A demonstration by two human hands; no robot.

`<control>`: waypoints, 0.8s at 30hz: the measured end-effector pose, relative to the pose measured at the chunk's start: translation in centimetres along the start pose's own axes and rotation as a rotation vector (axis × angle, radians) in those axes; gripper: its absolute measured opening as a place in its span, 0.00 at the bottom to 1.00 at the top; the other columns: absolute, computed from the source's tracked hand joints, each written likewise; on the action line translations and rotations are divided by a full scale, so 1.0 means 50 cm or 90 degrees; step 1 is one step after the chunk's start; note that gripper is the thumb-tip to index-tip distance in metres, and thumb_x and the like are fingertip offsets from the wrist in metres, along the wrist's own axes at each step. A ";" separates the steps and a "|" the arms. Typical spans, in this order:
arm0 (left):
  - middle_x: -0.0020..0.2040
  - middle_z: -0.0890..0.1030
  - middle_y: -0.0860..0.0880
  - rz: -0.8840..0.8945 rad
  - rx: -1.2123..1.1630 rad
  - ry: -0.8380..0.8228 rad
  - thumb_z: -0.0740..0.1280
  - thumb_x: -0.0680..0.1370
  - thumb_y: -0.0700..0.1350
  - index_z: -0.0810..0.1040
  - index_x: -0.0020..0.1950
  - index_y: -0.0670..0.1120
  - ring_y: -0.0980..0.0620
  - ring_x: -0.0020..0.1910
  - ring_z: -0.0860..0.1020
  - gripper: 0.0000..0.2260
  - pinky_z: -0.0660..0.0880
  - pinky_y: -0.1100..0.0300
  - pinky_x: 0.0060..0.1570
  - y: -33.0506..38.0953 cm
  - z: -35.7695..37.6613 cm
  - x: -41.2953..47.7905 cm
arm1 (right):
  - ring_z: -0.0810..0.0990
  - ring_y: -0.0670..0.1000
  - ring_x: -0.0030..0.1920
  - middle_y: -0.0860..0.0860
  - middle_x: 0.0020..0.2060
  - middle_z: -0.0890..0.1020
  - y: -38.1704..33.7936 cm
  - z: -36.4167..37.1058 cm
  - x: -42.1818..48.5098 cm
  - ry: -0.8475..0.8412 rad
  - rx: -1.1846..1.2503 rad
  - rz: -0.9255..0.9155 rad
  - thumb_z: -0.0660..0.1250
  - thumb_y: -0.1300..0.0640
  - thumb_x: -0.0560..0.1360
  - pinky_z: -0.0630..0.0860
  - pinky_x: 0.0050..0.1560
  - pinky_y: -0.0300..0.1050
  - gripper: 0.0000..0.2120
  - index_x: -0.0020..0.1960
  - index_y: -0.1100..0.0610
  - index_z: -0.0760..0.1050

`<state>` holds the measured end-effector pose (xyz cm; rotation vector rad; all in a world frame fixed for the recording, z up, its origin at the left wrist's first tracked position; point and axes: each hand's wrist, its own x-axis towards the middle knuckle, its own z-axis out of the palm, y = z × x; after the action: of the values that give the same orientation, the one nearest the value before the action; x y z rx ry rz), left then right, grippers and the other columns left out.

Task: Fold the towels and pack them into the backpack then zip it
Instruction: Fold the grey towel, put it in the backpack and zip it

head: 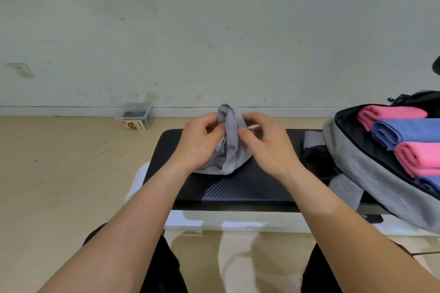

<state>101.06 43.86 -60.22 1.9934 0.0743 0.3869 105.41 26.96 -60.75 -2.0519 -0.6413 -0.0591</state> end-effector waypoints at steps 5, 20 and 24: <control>0.38 0.82 0.52 0.044 0.037 -0.027 0.64 0.82 0.45 0.83 0.47 0.48 0.57 0.38 0.77 0.09 0.73 0.55 0.42 -0.011 -0.008 0.001 | 0.80 0.38 0.44 0.40 0.43 0.84 -0.012 0.008 0.010 -0.017 -0.025 -0.047 0.67 0.49 0.77 0.75 0.42 0.36 0.09 0.57 0.43 0.78; 0.40 0.79 0.59 0.104 0.148 0.118 0.61 0.82 0.43 0.77 0.49 0.52 0.65 0.41 0.76 0.07 0.67 0.74 0.39 -0.015 -0.037 0.038 | 0.80 0.54 0.40 0.50 0.35 0.79 0.023 -0.047 0.057 0.113 -0.069 0.112 0.57 0.61 0.80 0.76 0.41 0.46 0.09 0.47 0.55 0.76; 0.39 0.77 0.57 0.116 0.219 0.106 0.59 0.84 0.46 0.75 0.48 0.52 0.59 0.38 0.73 0.08 0.65 0.72 0.37 0.059 -0.063 0.065 | 0.81 0.55 0.43 0.50 0.38 0.80 -0.046 -0.122 0.123 0.166 -0.044 0.096 0.58 0.60 0.79 0.77 0.39 0.46 0.10 0.47 0.54 0.77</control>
<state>102.84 46.04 -55.59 2.3118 0.0681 0.6962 110.90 25.55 -53.83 -2.1062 -0.3254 -0.2594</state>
